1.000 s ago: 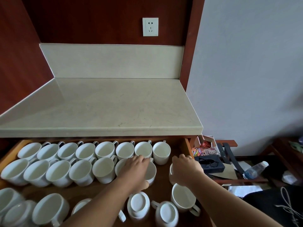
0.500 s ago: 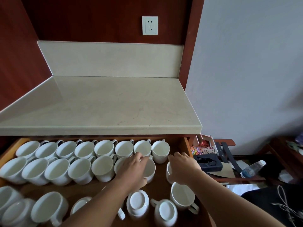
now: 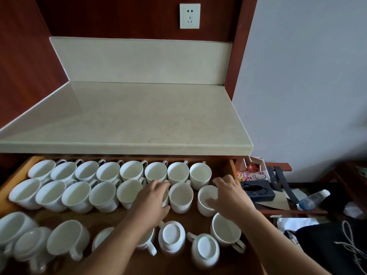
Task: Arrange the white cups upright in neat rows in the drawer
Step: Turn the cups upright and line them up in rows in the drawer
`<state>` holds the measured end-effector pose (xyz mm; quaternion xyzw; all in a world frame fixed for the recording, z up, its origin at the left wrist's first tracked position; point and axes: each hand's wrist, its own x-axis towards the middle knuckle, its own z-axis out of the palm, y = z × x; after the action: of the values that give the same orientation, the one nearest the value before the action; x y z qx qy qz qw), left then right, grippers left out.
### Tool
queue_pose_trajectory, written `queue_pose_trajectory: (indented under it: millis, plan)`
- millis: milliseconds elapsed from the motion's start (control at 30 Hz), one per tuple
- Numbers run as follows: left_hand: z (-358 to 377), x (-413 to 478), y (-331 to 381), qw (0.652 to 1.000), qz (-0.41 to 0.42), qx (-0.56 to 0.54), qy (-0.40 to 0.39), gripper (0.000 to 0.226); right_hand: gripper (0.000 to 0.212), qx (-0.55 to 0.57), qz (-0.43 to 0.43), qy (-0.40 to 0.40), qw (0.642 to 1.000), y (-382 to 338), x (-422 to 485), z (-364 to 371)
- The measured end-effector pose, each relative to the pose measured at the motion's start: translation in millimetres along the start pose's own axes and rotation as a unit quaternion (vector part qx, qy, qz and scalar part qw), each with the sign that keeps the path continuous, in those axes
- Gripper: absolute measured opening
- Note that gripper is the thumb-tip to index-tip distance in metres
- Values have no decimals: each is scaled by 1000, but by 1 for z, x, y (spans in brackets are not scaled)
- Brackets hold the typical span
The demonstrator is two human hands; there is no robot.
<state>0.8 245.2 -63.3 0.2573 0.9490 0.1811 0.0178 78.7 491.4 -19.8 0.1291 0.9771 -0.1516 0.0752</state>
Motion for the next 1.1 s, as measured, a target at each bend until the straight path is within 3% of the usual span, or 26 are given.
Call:
queue_pose_trajectory:
  millis: [67, 200, 367, 567, 700, 1100]
  plan:
    - [-1, 1, 1, 1000, 5, -3, -4, 65, 66, 12, 58, 12, 998, -4, -4, 7]
    - [3, 2, 1, 1000, 10, -19, -17, 59, 78, 30, 78, 19, 996, -11, -3, 29]
    - [11, 2, -3, 999, 16, -34, -22, 54, 67, 63, 55, 27, 996, -9, 1, 36]
    - [13, 1, -3, 1000, 20, -13, -18, 50, 85, 115, 0, 7, 993, -1, 6, 37]
    - [12, -1, -4, 999, 27, -4, -20, 56, 98, 141, 41, 0, 989, 1, 3, 36]
    - [17, -3, -5, 999, 44, 19, -9, 58, 84, 158, 65, 11, 985, 2, 7, 41]
